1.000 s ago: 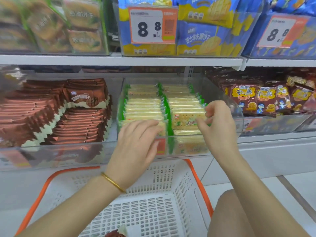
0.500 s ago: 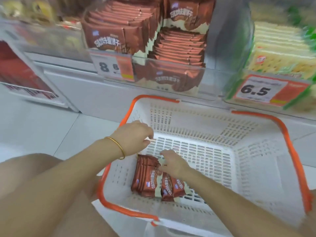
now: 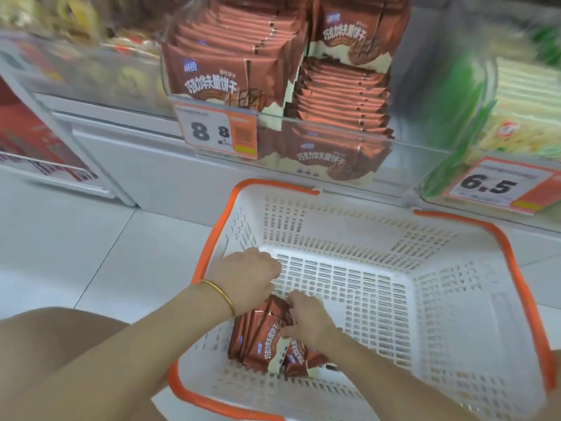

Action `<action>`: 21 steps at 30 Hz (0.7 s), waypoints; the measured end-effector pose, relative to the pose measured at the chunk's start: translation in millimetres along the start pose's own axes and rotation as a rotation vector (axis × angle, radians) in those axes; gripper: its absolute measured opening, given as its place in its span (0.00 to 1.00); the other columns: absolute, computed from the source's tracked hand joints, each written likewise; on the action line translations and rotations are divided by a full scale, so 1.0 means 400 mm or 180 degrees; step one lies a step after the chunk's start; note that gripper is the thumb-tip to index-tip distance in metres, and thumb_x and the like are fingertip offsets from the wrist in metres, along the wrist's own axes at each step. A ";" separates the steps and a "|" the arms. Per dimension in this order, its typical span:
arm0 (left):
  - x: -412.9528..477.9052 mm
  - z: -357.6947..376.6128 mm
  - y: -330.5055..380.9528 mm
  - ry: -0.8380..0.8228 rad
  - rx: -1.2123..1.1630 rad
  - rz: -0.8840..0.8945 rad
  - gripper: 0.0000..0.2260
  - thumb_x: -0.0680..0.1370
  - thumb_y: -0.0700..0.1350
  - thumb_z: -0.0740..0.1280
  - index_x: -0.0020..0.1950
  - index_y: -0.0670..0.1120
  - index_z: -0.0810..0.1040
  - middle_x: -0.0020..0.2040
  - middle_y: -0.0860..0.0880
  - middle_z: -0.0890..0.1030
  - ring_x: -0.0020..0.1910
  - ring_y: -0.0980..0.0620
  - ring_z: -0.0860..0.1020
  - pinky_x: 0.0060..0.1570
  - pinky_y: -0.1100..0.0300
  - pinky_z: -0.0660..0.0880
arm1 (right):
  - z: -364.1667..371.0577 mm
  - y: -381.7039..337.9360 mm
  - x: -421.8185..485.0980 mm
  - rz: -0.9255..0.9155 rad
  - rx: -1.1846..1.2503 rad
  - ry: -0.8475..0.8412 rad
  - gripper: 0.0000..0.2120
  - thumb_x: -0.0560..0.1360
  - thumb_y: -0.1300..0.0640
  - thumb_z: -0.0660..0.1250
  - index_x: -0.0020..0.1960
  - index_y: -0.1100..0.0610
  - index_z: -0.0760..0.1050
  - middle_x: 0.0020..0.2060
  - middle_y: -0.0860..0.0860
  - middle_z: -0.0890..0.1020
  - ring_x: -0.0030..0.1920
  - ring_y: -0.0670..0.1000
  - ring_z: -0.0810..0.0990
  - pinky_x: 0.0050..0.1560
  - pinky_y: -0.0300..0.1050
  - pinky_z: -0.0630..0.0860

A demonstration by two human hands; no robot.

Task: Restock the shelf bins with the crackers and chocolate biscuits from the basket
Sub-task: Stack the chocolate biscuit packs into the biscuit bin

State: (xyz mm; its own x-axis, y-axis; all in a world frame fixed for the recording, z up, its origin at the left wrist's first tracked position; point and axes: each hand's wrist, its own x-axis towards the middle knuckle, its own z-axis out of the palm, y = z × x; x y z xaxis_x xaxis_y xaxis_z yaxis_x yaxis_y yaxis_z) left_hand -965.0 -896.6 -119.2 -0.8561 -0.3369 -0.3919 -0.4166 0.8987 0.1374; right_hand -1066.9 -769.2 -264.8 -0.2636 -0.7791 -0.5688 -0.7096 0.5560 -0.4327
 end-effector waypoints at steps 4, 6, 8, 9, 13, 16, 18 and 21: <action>0.008 -0.004 0.007 -0.0087 -0.0087 0.0005 0.14 0.81 0.47 0.57 0.65 0.49 0.71 0.64 0.50 0.73 0.65 0.50 0.68 0.59 0.57 0.68 | -0.028 -0.008 -0.014 -0.0143 0.0194 -0.0197 0.15 0.70 0.49 0.73 0.41 0.52 0.67 0.37 0.47 0.71 0.37 0.47 0.71 0.35 0.40 0.67; 0.012 -0.023 0.013 -0.0066 -0.0301 0.0004 0.13 0.81 0.48 0.58 0.64 0.50 0.72 0.63 0.51 0.74 0.63 0.52 0.70 0.59 0.58 0.69 | -0.076 -0.016 -0.041 -0.0219 0.0476 -0.0376 0.15 0.71 0.49 0.73 0.37 0.51 0.67 0.36 0.45 0.69 0.36 0.45 0.70 0.36 0.39 0.65; 0.007 -0.062 0.026 0.0202 -0.0707 0.0053 0.12 0.80 0.49 0.60 0.61 0.50 0.75 0.59 0.52 0.77 0.57 0.55 0.74 0.57 0.59 0.71 | -0.166 -0.032 -0.093 -0.0285 0.0921 -0.0194 0.11 0.70 0.51 0.74 0.41 0.56 0.75 0.39 0.50 0.76 0.42 0.51 0.77 0.42 0.43 0.72; 0.002 -0.091 0.033 0.0539 -0.0952 0.0100 0.11 0.80 0.50 0.60 0.59 0.50 0.76 0.56 0.53 0.78 0.54 0.57 0.75 0.55 0.59 0.72 | -0.230 -0.045 -0.134 -0.0328 0.1052 0.0029 0.11 0.70 0.52 0.75 0.44 0.58 0.78 0.41 0.52 0.79 0.44 0.52 0.79 0.43 0.43 0.74; -0.038 -0.276 0.050 0.2859 -0.1566 0.0581 0.10 0.76 0.45 0.61 0.53 0.45 0.79 0.48 0.55 0.78 0.49 0.58 0.74 0.51 0.64 0.69 | -0.526 -0.122 -0.345 -0.0578 0.1213 0.1267 0.06 0.70 0.54 0.74 0.44 0.53 0.79 0.39 0.48 0.82 0.33 0.44 0.78 0.35 0.39 0.74; -0.022 -0.386 0.025 0.3966 -0.0809 0.0546 0.08 0.74 0.38 0.63 0.51 0.40 0.78 0.51 0.49 0.78 0.54 0.49 0.74 0.56 0.59 0.65 | -0.698 -0.189 -0.444 -0.0981 0.1456 0.2668 0.05 0.70 0.56 0.73 0.44 0.52 0.78 0.39 0.49 0.81 0.30 0.43 0.79 0.33 0.35 0.75; 0.008 -0.418 0.004 0.4138 -0.0528 0.0345 0.08 0.74 0.38 0.64 0.51 0.40 0.79 0.54 0.43 0.78 0.57 0.43 0.74 0.59 0.54 0.65 | -0.775 -0.232 -0.421 -0.1179 0.1550 0.3572 0.06 0.71 0.57 0.72 0.44 0.54 0.76 0.40 0.49 0.80 0.39 0.46 0.81 0.43 0.44 0.79; 0.050 -0.401 -0.015 0.3774 -0.0127 0.0257 0.10 0.74 0.43 0.63 0.52 0.41 0.79 0.59 0.40 0.76 0.62 0.38 0.72 0.63 0.42 0.66 | -0.845 -0.272 -0.263 -0.0971 0.1791 0.3886 0.08 0.72 0.57 0.70 0.43 0.51 0.71 0.41 0.47 0.78 0.46 0.52 0.81 0.49 0.55 0.79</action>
State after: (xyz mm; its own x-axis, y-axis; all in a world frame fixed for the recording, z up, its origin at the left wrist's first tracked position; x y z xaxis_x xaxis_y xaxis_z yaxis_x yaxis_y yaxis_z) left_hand -1028.5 -953.8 17.9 -0.6204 -0.3485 0.7026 -0.3398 0.9268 0.1596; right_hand -1182.9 -845.4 78.5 -0.7551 -0.4851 0.4411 -0.5619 0.1322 -0.8166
